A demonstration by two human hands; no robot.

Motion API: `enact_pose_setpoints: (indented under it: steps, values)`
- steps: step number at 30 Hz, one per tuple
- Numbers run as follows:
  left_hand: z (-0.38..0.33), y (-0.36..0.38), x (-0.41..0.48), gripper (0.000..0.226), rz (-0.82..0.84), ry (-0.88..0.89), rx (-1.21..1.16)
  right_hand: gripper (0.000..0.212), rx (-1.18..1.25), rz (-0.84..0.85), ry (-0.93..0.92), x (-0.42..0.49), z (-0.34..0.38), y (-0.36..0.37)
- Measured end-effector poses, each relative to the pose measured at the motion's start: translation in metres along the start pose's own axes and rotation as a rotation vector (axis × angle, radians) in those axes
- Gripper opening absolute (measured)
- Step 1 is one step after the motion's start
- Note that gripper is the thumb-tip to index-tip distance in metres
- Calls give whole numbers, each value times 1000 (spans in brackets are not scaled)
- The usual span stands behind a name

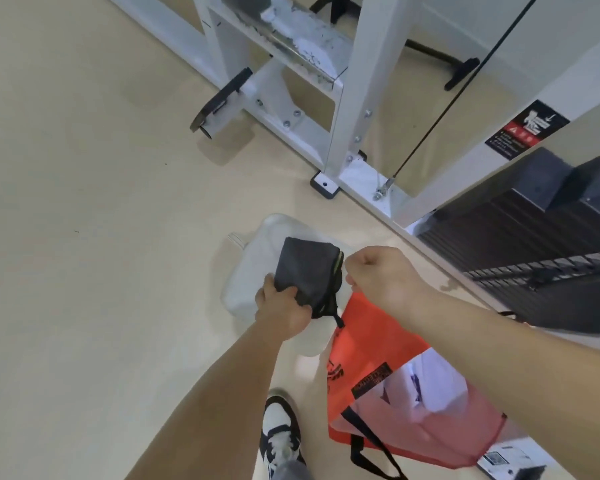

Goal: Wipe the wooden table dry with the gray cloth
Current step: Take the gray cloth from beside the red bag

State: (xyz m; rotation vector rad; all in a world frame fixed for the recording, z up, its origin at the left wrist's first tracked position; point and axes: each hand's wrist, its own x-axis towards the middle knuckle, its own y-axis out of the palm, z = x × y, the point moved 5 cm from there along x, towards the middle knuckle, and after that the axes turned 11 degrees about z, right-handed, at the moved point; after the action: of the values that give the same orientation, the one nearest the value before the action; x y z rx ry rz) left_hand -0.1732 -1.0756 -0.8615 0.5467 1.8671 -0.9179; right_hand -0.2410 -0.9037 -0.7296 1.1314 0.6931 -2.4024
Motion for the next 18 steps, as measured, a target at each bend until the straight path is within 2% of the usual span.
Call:
enact_pose_setpoints:
  steps: [3,6,7,8,10,14,18]
  values:
    - [0,2,4,50,1,-16,-176,32,41,-4,-4,-2,2,-8]
    - [-15,-6,-10,23,-105,51,-463,31,98,-27,-8,-7,3,-20]
    - [-21,-12,-22,9,-153,83,-517,31,116,-29,-11,-12,4,-22]
    - [-31,-20,-37,5,-198,119,-537,31,137,-31,-11,-17,3,-24]
    - [-54,-34,-73,21,-271,185,-593,31,175,-27,7,-33,2,-30]
    - [-108,-53,-176,29,-351,376,-760,30,305,-1,36,-92,10,-52]
    - [-165,-54,-301,35,-302,577,-924,45,480,133,57,-182,24,-88]
